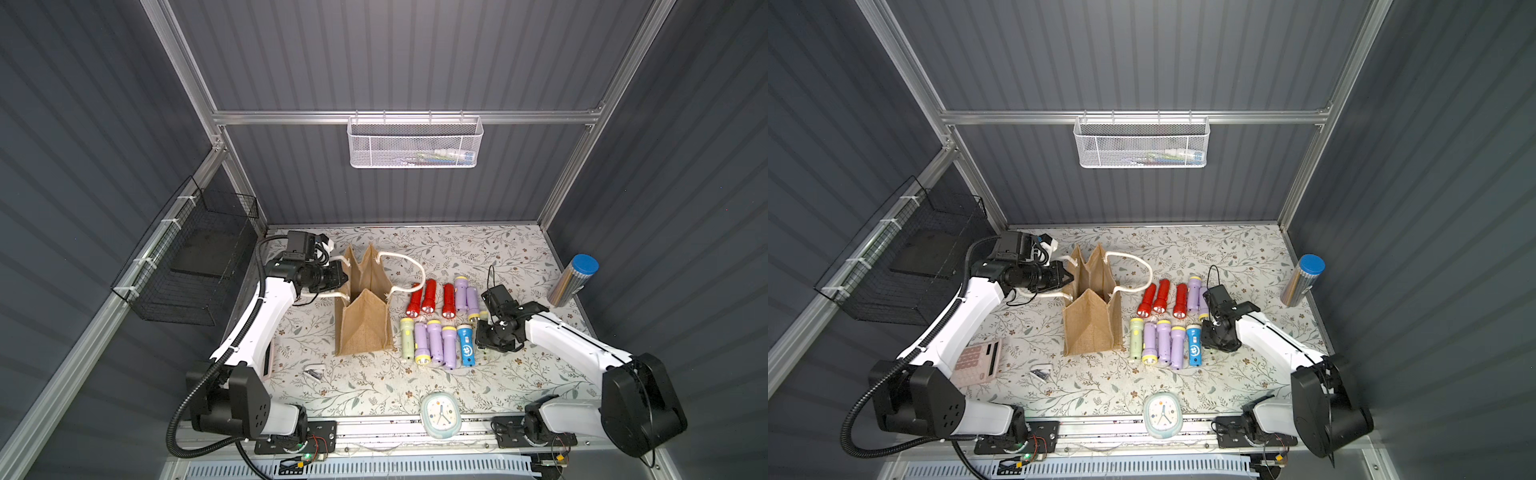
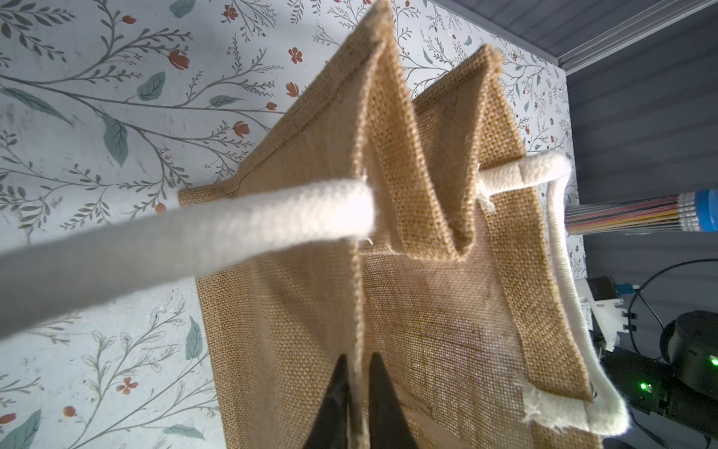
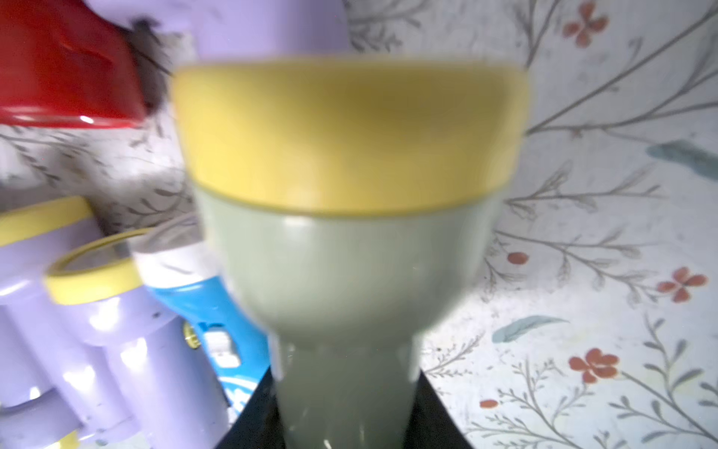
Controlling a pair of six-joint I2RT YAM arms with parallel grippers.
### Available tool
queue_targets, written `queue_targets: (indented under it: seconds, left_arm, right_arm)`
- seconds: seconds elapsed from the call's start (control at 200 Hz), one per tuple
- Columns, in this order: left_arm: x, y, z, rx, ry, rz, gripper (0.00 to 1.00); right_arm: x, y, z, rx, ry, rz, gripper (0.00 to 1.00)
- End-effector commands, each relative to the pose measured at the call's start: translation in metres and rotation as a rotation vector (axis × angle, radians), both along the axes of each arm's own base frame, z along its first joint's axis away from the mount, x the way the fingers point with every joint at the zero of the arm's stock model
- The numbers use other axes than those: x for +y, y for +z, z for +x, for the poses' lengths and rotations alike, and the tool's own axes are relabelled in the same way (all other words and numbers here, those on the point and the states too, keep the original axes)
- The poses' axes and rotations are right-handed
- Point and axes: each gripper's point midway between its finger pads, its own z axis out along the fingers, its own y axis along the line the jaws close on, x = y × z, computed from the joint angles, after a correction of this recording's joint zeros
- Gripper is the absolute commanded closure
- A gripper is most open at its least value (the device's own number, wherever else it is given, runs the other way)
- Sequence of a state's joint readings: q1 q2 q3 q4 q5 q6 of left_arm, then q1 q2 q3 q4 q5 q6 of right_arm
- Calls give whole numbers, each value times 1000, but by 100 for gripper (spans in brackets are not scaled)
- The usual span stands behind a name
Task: Put the flashlights into the tote bags
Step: Pick up the flashlight from the center of the board, then place the flashlight in the canvas bag.
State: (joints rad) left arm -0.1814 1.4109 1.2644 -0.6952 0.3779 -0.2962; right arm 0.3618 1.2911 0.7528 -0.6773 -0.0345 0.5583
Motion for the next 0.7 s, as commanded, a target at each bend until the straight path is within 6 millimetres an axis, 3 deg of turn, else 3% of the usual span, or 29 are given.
queue_targets:
  seconds: [0.0,0.065,0.21,0.26,0.375,0.525,0.695]
  left_arm:
    - [-1,5,-11,5,-20,3,78]
    - [2,2,-11,15,-11,26,71]
    - [1,0,-14,31,-28,55,69]
    - [1,-3,-15,39,-33,64,75]
    - [-1,-5,-17,44,-43,68,100]
    - [-2,1,-15,3,-37,54,100]
    - [-6,8,-14,-44,-41,25,100]
  right_arm:
    - [9,38,22,-115,37,31,100]
    - [13,59,31,-170,51,47,100]
    - [34,113,52,-298,93,131,100]
    - [43,133,59,-343,119,156,100]
    - [70,180,73,-452,200,185,100]
    - [112,232,84,-573,307,232,100]
    - [163,274,87,-654,411,329,100]
